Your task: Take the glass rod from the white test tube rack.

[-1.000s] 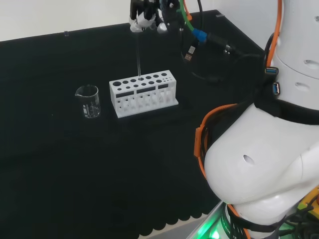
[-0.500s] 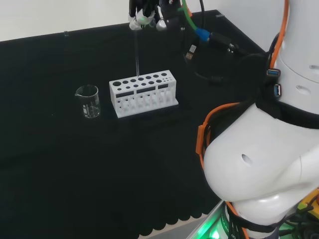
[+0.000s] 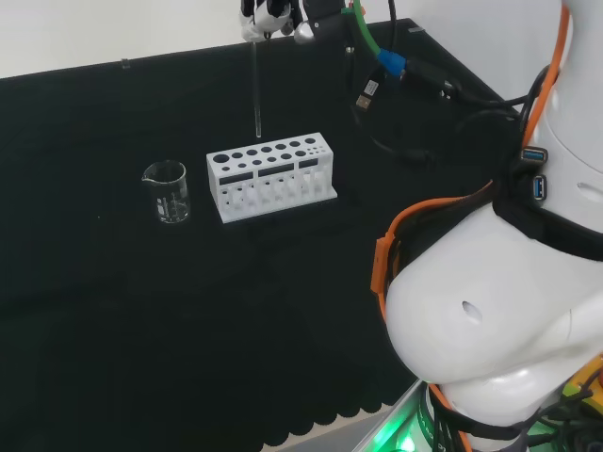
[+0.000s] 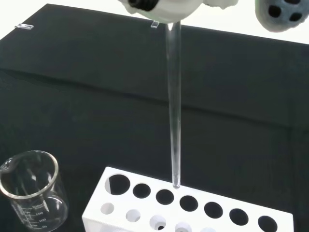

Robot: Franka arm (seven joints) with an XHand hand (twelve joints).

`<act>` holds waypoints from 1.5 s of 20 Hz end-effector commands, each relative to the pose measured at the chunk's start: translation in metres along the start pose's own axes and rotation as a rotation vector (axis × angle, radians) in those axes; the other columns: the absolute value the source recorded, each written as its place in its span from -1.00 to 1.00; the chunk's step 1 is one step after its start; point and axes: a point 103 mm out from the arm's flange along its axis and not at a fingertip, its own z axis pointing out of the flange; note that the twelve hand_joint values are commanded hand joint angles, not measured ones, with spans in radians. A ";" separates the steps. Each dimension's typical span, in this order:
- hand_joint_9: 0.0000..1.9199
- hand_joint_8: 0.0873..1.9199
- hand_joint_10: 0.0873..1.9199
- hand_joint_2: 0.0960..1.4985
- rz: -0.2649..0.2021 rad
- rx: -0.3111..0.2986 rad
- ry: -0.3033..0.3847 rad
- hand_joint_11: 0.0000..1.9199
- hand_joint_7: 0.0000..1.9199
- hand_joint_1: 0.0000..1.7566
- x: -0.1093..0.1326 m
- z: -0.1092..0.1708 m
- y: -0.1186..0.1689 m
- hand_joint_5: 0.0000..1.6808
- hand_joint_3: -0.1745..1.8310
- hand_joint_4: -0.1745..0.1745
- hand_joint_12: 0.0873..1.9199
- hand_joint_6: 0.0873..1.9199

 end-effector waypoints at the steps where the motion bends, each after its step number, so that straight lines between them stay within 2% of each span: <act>1: 0.85 -1.00 -0.93 0.31 -0.016 -0.016 -0.003 0.74 0.71 0.52 0.015 -0.012 -0.008 0.72 -1.00 -1.00 -0.64 -1.00; 8: 0.85 -1.00 -0.93 0.31 -0.035 -0.037 -0.008 0.74 0.71 0.52 0.028 -0.023 -0.013 0.72 -1.00 -1.00 -0.65 -1.00; 12: 0.86 -1.00 -0.93 0.31 -0.052 -0.047 0.015 0.74 0.71 0.52 0.032 -0.028 -0.016 0.72 -1.00 -1.00 -0.65 -1.00; 17: 0.86 -1.00 -0.93 0.31 -0.034 -0.039 -0.005 0.74 0.71 0.52 0.031 -0.026 -0.019 0.72 -1.00 -1.00 -0.65 -1.00; 20: 0.86 -1.00 -0.94 0.31 -0.054 -0.057 0.019 0.74 0.71 0.52 0.032 -0.026 -0.020 0.72 -1.00 -1.00 -0.65 -1.00; 26: 0.86 -1.00 -0.94 0.31 -0.038 -0.037 -0.008 0.74 0.71 0.52 0.031 -0.025 -0.022 0.72 -1.00 -1.00 -0.65 -1.00; 30: 0.86 -1.00 -0.94 0.31 -0.045 -0.041 0.005 0.74 0.71 0.52 0.035 -0.025 -0.020 0.73 -1.00 -1.00 -0.65 -1.00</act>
